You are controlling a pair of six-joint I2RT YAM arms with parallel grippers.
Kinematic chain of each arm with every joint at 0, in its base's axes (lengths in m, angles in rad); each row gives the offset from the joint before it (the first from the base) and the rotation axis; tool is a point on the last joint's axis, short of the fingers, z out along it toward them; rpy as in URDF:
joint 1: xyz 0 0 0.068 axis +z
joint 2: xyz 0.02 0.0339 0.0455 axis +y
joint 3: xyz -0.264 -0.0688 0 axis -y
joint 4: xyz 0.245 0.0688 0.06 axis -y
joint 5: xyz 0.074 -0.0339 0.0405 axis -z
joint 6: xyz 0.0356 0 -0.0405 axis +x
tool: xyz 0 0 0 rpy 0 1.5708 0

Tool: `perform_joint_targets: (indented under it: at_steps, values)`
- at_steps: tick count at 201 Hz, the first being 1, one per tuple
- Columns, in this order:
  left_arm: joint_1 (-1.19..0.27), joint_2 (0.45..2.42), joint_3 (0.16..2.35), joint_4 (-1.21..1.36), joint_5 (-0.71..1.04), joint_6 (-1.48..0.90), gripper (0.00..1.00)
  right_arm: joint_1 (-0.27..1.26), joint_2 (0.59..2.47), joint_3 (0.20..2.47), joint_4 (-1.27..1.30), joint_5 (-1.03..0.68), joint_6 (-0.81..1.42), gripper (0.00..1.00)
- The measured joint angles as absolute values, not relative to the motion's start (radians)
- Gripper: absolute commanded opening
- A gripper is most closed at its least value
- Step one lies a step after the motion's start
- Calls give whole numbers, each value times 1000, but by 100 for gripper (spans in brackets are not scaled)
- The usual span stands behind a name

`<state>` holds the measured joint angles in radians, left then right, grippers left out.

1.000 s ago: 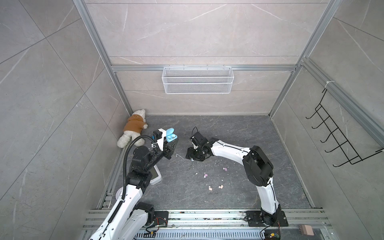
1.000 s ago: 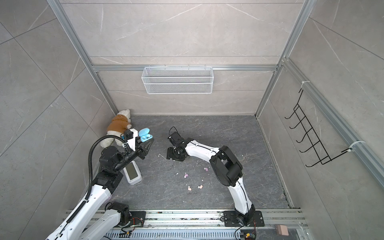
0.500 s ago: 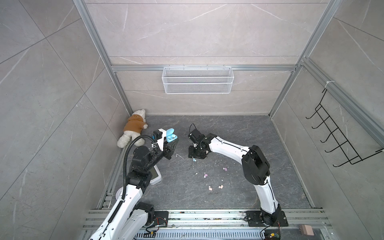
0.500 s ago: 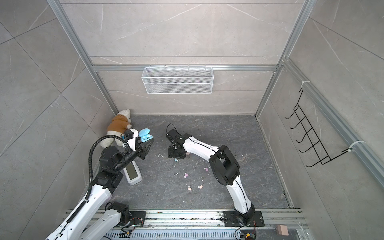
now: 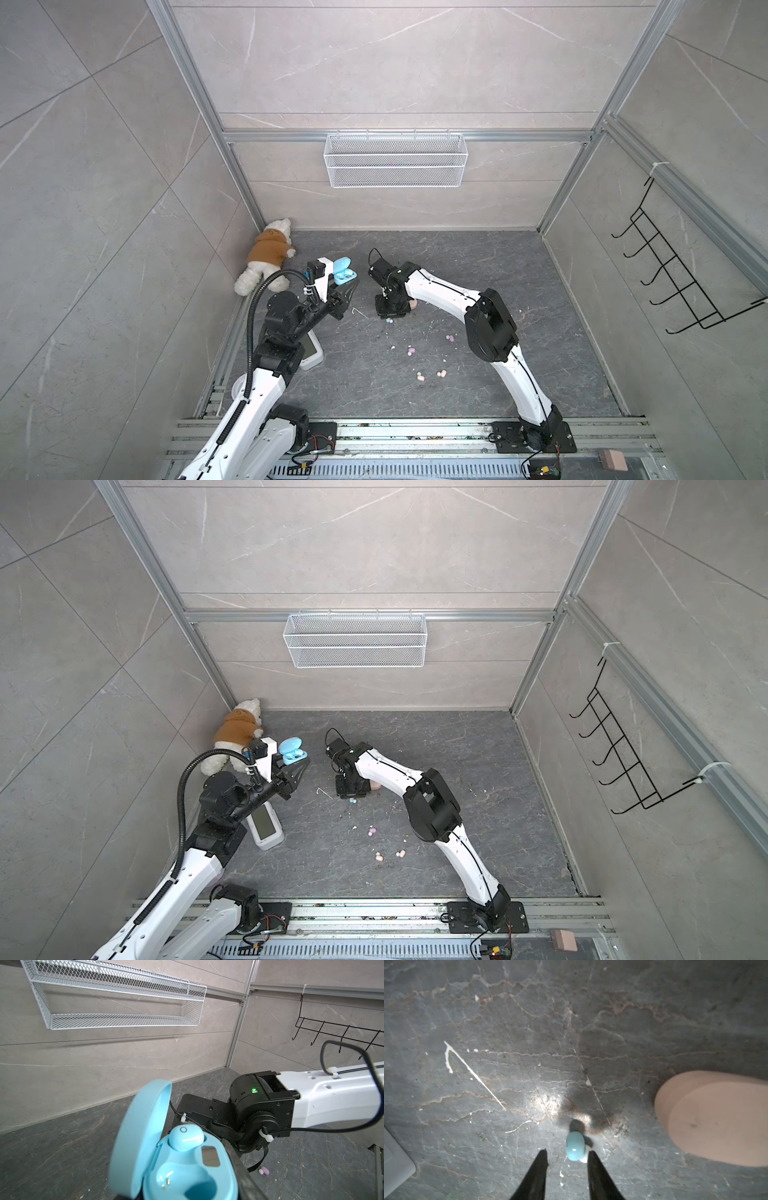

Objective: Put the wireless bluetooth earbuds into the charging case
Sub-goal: 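Lower the right gripper and close it on the teal earbud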

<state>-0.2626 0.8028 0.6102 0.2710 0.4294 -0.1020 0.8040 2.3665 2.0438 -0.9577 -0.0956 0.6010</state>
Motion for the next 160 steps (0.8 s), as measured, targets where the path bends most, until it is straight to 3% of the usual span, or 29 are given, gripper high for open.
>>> perform_joint_targets:
  at_steps: [95,160]
  values:
    - [-263,802,610,277,430,-102,15,804,2411,2085,-985,-78,570,32]
    - [-263,797,610,275,429,-102,15,804,2417,2097,-995,-75,564,22]
